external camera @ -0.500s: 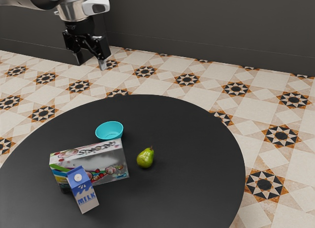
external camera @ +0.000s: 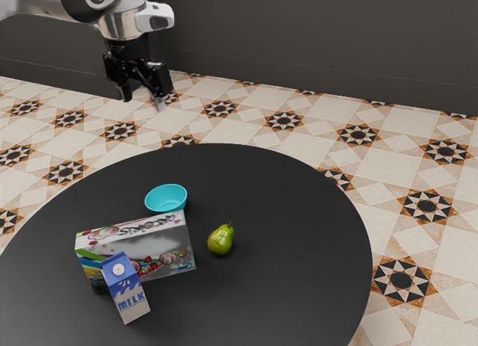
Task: Place the pear in the bowl.
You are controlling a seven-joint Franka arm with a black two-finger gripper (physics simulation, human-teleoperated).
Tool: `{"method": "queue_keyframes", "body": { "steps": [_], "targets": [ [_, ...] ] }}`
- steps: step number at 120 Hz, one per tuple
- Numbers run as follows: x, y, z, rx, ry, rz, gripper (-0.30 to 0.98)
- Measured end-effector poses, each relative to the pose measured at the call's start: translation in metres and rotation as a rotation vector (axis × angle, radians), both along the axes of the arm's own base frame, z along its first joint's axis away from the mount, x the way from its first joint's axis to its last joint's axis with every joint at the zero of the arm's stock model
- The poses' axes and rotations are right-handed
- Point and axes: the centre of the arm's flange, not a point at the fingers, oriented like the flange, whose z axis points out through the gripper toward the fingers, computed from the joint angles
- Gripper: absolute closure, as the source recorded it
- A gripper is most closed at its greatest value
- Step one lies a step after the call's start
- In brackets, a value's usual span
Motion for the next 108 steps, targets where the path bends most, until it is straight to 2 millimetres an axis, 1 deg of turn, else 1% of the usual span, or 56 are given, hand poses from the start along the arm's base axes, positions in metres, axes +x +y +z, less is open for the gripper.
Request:
{"method": "queue_keyframes", "body": {
  "steps": [4,7,11,15,18,21,25,37,45,58,83,93,100,108],
  "targets": [
    [0.011,-0.004,-0.019,0.006,0.026,-0.008,0.00],
    [0.020,-0.013,-0.033,0.010,0.042,-0.026,0.00],
    [0.030,-0.038,-0.052,0.014,0.055,-0.072,0.00],
    [0.037,-0.067,-0.068,0.016,0.064,-0.128,0.00],
    [0.040,-0.085,-0.079,0.018,0.068,-0.163,0.00],
    [0.044,-0.096,-0.087,0.017,0.068,-0.188,0.00],
    [0.050,-0.103,-0.098,0.016,0.068,-0.208,0.00],
    [0.061,-0.109,-0.121,0.013,0.057,-0.255,0.00],
    [0.061,-0.111,-0.145,0.014,0.068,-0.289,0.00],
    [0.050,-0.108,-0.188,0.013,0.098,-0.337,0.00],
    [0.034,-0.105,-0.245,0.000,0.081,-0.404,0.00],
    [0.023,-0.102,-0.272,-0.003,0.088,-0.428,0.00],
    [0.019,-0.102,-0.283,-0.006,0.077,-0.442,0.00],
    [0.019,-0.102,-0.288,-0.008,0.054,-0.457,0.00]
  ]
}}
